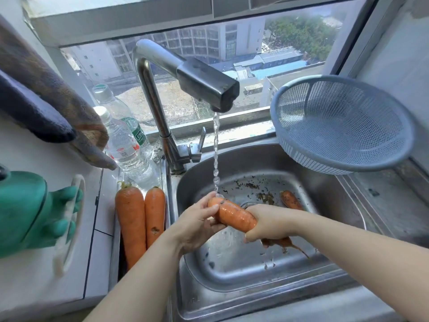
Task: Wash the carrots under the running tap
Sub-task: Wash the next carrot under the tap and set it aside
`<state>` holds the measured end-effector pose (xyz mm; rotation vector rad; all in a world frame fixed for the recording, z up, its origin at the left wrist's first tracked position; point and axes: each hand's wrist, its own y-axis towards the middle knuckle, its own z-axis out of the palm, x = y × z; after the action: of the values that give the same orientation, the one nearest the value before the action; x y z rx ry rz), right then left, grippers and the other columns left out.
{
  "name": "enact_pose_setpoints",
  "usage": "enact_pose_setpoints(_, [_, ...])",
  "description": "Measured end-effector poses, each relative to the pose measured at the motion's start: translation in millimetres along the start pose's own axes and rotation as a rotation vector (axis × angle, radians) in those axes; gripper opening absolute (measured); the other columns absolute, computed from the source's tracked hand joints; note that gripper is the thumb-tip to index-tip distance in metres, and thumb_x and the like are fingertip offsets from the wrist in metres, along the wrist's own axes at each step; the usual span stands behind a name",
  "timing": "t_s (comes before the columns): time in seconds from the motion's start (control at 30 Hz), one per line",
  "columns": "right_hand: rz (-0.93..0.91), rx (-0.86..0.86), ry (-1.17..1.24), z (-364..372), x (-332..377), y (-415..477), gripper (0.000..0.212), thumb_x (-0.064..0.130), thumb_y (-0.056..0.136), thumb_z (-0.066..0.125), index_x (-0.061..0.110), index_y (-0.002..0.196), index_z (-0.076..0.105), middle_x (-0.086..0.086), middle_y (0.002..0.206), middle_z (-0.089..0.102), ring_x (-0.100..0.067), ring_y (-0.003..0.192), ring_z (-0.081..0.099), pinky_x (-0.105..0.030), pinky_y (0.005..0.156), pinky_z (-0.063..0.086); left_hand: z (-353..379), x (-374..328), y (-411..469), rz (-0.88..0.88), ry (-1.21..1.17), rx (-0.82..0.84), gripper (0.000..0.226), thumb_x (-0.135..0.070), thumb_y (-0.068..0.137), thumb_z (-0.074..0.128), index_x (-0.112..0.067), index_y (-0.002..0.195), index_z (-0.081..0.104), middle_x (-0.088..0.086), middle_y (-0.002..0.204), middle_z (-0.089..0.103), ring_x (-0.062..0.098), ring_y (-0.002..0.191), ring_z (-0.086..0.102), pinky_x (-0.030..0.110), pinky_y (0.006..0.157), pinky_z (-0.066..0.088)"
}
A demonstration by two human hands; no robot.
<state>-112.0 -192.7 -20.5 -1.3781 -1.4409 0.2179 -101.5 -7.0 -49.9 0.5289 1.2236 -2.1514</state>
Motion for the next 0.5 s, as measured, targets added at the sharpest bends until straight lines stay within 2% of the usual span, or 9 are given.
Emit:
enact_pose_setpoints(0.07, [-0.001, -0.017, 0.008, 2.4, -0.1, 4.7, 0.032, 0.022, 0.081, 0.068, 0.012, 0.106, 0.050, -0.010, 0.083, 0.063, -0.016, 0.055, 0.060, -0.030, 0.048, 0.048, 1.8, 1.6, 2.2, 0.010, 0.029, -0.032, 0.039, -0.004, 0.098, 0.046, -0.020, 0.134, 0.045, 0.015, 0.126, 0.057, 0.034, 0.103, 0.062, 0.039, 0.088, 0.053])
enact_pose_setpoints(0.13, [-0.005, -0.068, -0.026, 6.8, -1.0, 10.3, 0.029, 0.021, 0.080, 0.067, 0.014, 0.104, 0.050, -0.009, 0.085, 0.064, -0.015, 0.053, 0.060, -0.032, 0.049, 0.050, 6.9, 2.2, 5.3, 0.031, 0.080, -0.092, 0.026, -0.005, 0.097, 0.047, -0.016, 0.119, 0.055, 0.013, 0.102, 0.063, 0.028, 0.083, 0.063, 0.035, 0.076, 0.057])
enact_pose_setpoints(0.2, [-0.006, -0.117, -0.041, 11.8, -3.4, 15.2, 0.026, 0.018, 0.078, 0.063, 0.016, 0.102, 0.051, -0.010, 0.092, 0.065, -0.015, 0.055, 0.061, -0.037, 0.056, 0.055, 11.0, 3.2, 9.7, 0.050, 0.122, -0.154, 0.016, -0.005, 0.097, 0.048, -0.017, 0.102, 0.058, 0.011, 0.089, 0.061, 0.026, 0.077, 0.059, 0.037, 0.077, 0.055])
enact_pose_setpoints(0.27, [-0.009, -0.149, -0.058, 15.6, -5.3, 19.2, 0.023, 0.017, 0.077, 0.060, 0.017, 0.099, 0.051, -0.008, 0.094, 0.064, -0.017, 0.058, 0.063, -0.037, 0.055, 0.054, 12.6, 5.0, 14.2, 0.067, 0.158, -0.214, 0.011, -0.009, 0.096, 0.052, -0.018, 0.098, 0.058, 0.011, 0.091, 0.060, 0.026, 0.082, 0.058, 0.041, 0.081, 0.054])
enact_pose_setpoints(0.33, [-0.023, -0.152, -0.058, 16.9, -6.5, 22.9, 0.023, 0.017, 0.076, 0.060, 0.018, 0.097, 0.051, -0.008, 0.094, 0.063, -0.020, 0.064, 0.065, -0.041, 0.059, 0.057, 10.9, 6.5, 17.2, 0.082, 0.196, -0.245, 0.008, -0.015, 0.096, 0.055, -0.016, 0.102, 0.059, 0.010, 0.095, 0.061, 0.024, 0.084, 0.060, 0.040, 0.076, 0.057])
enact_pose_setpoints(0.43, [-0.052, -0.121, -0.021, 10.5, -8.1, 24.5, 0.022, 0.018, 0.075, 0.065, 0.024, 0.090, 0.050, -0.005, 0.090, 0.062, -0.015, 0.059, 0.062, -0.040, 0.061, 0.056, 0.5, 3.9, 16.3, 0.049, 0.170, -0.191, 0.023, -0.014, 0.097, 0.053, -0.012, 0.119, 0.058, 0.015, 0.107, 0.061, 0.023, 0.082, 0.063, 0.031, 0.065, 0.058])
enact_pose_setpoints(0.5, [-0.078, -0.100, -0.023, 5.3, -9.6, 24.0, 0.022, 0.018, 0.075, 0.066, 0.027, 0.085, 0.049, -0.003, 0.085, 0.060, -0.013, 0.056, 0.060, -0.038, 0.058, 0.052, -7.1, 1.3, 13.3, 0.031, 0.128, -0.137, 0.034, -0.006, 0.094, 0.051, -0.013, 0.127, 0.055, 0.020, 0.116, 0.060, 0.025, 0.080, 0.065, 0.032, 0.066, 0.060])
